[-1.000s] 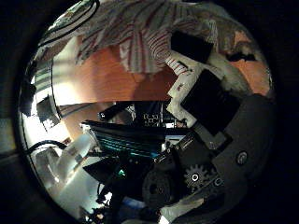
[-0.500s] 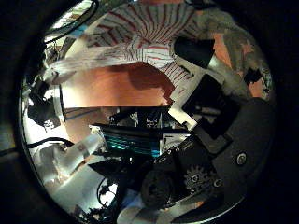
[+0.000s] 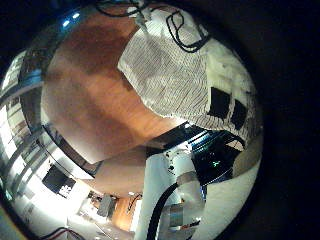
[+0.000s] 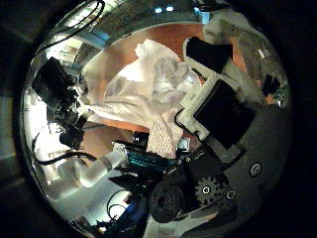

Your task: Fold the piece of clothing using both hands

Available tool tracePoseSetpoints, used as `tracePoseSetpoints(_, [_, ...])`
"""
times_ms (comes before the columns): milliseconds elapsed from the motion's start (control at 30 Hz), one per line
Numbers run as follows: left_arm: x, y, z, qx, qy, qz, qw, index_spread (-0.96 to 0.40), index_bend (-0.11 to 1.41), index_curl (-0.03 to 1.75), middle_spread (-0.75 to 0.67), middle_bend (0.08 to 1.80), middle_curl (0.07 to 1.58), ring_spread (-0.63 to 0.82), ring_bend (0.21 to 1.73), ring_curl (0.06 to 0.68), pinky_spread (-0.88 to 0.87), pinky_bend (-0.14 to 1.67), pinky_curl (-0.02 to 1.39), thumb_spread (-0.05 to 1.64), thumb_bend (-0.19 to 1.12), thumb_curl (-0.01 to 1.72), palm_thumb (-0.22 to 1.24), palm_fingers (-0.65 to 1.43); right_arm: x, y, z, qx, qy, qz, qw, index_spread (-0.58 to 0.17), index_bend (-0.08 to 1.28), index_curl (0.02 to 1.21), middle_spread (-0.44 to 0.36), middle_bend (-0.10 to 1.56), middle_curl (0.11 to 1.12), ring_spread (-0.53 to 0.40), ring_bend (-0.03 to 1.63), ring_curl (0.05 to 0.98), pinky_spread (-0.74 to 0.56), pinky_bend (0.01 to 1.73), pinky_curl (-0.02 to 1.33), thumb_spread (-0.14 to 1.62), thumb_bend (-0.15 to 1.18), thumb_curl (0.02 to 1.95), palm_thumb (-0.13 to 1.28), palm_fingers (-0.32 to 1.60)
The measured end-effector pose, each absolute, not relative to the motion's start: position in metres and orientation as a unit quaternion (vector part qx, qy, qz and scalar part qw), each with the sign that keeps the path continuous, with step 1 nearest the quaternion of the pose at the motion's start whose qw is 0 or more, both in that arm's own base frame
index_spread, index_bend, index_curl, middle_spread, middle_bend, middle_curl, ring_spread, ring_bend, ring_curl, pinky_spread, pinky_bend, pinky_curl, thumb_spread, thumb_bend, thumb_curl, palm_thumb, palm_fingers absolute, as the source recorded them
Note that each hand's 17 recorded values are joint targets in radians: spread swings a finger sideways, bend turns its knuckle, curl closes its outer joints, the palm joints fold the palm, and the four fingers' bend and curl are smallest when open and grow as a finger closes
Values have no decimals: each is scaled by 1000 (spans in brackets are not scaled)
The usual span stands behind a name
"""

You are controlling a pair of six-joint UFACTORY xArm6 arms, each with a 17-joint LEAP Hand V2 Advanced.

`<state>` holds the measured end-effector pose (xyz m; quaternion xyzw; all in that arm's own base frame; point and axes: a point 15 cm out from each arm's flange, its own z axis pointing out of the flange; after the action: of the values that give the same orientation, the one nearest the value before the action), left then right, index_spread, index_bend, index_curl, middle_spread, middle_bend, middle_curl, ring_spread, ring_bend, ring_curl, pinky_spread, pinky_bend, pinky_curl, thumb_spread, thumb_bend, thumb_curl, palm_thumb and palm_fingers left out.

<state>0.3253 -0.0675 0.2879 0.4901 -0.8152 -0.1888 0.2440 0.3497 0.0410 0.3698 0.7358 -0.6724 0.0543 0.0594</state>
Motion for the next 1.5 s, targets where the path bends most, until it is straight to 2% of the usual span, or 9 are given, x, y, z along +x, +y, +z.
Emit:
tracePoseSetpoints(67, [322,-65,284,490,-814,-189,248,-703,313,1375,-580,912,974,-465,1270,537,-764,748,875,1117,-14,617,702,945,352,44,368,738,-670,53,62,-392,841,982,-190,1210,921,-214,1391,706,-228,1380,631,1146,-53,634,924,1060])
tracePoseSetpoints(167, [321,-65,282,490,-814,-189,247,-699,309,1377,-581,901,975,-465,1267,537,-768,743,879,1122,-12,615,705,946,349,43,362,741,-667,47,70,-402,695,958,-219,1095,860,-227,1365,676,-302,1327,615,1182,-66,570,746,941])
tracePoseSetpoints(233, [322,-65,282,490,-814,-190,247,-697,306,1378,-581,901,975,-465,1265,537,-770,733,881,1124,-12,613,707,948,345,42,357,742,-664,43,77,-420,546,922,-258,986,818,-255,1337,656,-383,1289,594,1190,-86,509,596,675])
tracePoseSetpoints(300, [323,-67,281,488,-815,-191,245,-695,303,1379,-582,898,975,-465,1262,537,-773,727,883,1126,-12,611,708,951,339,41,347,745,-660,36,88,-435,477,897,-284,930,791,-274,1297,631,-436,1259,570,1197,-66,464,510,573])
tracePoseSetpoints(400, [330,-69,285,486,-819,-187,239,-691,298,1381,-583,895,976,-466,1259,537,-775,716,885,1127,-12,609,712,954,323,38,322,748,-654,18,112,-440,438,859,-269,862,759,-276,1192,583,-370,1139,526,1165,-71,404,356,339])
tracePoseSetpoints(600, [333,-73,281,484,-819,-190,244,-692,296,1384,-585,886,978,-467,1252,537,-781,693,890,1126,-15,600,708,961,268,41,277,752,-646,-18,128,-393,343,785,-201,787,715,-253,1171,532,-260,1057,456,1054,-56,338,167,334])
tracePoseSetpoints(1133, [337,-81,277,478,-821,-197,243,-691,278,1389,-592,864,985,-470,1234,539,-802,657,905,1125,-13,594,717,976,236,79,219,783,-596,-65,165,-185,188,661,-53,727,657,-175,1146,495,-13,866,340,974,-31,314,169,256])
tracePoseSetpoints(1333, [338,-87,281,474,-824,-197,240,-691,271,1391,-595,854,987,-472,1225,539,-809,651,911,1125,-13,594,717,984,249,99,191,800,-579,-49,151,-183,191,631,-92,764,664,-208,1180,488,-32,859,305,953,-31,313,169,388])
tracePoseSetpoints(1500, [339,-86,283,475,-823,-198,239,-691,266,1391,-598,846,990,-473,1219,540,-812,645,914,1125,-13,594,718,988,246,112,173,805,-574,-36,145,-253,193,642,-152,801,685,-254,1236,491,-147,1003,319,954,-22,317,202,673])
